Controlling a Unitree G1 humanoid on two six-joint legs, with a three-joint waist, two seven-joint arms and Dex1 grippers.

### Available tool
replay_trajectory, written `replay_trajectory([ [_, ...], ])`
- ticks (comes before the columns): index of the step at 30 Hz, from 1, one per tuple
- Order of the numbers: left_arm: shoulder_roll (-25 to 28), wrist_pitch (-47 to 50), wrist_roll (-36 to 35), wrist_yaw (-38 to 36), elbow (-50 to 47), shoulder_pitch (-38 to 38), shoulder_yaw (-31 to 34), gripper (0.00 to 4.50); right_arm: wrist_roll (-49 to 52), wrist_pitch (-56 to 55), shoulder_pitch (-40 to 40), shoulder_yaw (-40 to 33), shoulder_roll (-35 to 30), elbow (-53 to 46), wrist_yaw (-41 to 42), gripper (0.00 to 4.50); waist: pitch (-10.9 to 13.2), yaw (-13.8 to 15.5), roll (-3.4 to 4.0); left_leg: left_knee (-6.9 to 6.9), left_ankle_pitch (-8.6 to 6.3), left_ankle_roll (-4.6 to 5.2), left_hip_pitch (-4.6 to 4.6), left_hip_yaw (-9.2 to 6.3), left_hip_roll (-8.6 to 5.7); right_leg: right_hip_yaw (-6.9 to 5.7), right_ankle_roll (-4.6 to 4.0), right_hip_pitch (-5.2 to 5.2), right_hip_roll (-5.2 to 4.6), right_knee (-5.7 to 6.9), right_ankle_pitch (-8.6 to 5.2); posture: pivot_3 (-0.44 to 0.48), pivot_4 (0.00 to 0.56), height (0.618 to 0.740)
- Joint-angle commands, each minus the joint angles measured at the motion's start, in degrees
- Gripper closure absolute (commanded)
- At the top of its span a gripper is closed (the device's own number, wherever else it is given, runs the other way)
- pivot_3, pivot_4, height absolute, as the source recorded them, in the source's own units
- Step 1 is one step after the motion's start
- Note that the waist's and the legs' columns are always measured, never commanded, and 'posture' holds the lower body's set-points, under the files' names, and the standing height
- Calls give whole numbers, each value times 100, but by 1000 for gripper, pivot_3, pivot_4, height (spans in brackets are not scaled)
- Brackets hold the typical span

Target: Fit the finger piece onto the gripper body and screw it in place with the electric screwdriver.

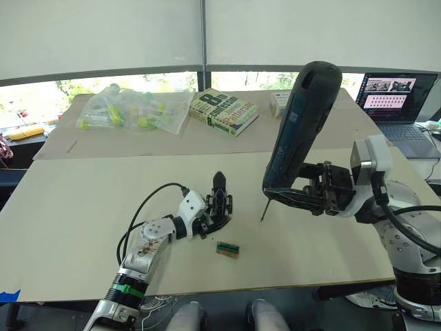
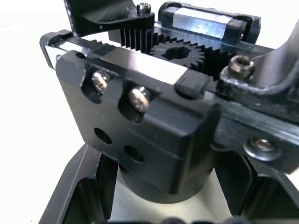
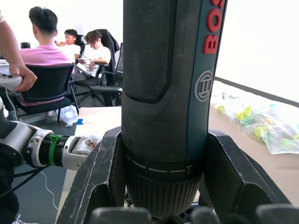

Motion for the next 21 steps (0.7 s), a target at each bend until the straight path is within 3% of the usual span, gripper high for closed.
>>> replay_trajectory([
  [1, 63, -21, -89, -177, 115, -20, 10, 2114, 192, -45, -167, -119, 18, -254, -41, 2544, 0, 0, 0, 0, 0, 0, 0, 0, 0, 0, 0, 0, 0, 0, 0, 0, 150, 740],
  [5, 131, -382, -248, -712, 377, -220, 25, 2114, 196, -26, -174, -121, -3, -253, -40, 2544, 0, 1, 0, 0, 0, 0, -1, 0, 0, -1, 0, 0, 0, 0, 0, 0, 150, 740],
  [12, 155, -1565, -28, -1507, 1899, -1147, -62, 2114, 230, 40, -137, -164, -86, -260, 28, 2544, 0, 19, 0, 5, 1, 0, -3, 0, -2, -3, -1, 0, 0, -1, 1, 0, 150, 740],
  [21, -127, -2021, 82, -2079, 3137, -1821, -138, 2114, 257, 98, -43, -198, -122, -352, 23, 2544, 0, 39, -1, 8, 1, 1, -4, 0, -7, -4, 2, 6, -3, -2, 1, 0, 150, 740],
])
